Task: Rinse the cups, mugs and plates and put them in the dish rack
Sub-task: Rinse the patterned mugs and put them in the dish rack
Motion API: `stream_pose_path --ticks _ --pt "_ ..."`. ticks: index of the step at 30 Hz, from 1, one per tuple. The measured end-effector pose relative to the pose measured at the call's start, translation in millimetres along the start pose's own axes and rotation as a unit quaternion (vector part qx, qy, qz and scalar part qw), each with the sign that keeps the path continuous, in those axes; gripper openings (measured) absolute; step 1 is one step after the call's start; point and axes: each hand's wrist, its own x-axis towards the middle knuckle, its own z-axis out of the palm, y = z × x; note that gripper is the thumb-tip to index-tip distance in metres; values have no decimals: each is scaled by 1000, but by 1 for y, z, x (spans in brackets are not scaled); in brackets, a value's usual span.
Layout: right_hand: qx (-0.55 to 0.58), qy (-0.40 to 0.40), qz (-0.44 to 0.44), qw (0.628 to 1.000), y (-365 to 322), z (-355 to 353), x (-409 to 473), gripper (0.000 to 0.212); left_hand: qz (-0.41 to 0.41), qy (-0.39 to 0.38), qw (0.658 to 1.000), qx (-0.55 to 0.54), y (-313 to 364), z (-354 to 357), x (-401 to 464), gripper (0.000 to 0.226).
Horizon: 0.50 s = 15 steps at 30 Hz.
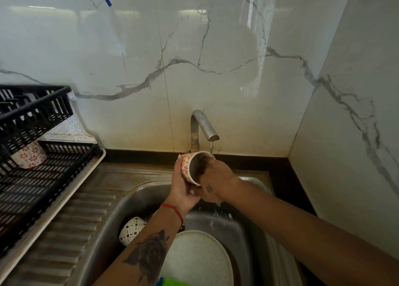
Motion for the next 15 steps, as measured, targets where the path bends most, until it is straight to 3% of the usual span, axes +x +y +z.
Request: stream_pose_path --ticks 3,7,9,11,15 --pt "-54 17 21 998 -3 0 0 71 12 10 1000 16 1 1 2 67" --pt "111 -34 75 990 -9 -7 4 66 17 6 1000 0 1 9 5 86" --pt "280 -62 106 952 -13 -14 6 57 19 -3 999 -34 -4 13 7 95" --pt "436 -40 115 891 -15 -15 5 43 19 -15 1000 -17 -9 10 7 93" --pt "609 11 117 785 -16 -13 -2 55 -17 -44 996 -70 -11 0 -1 85"
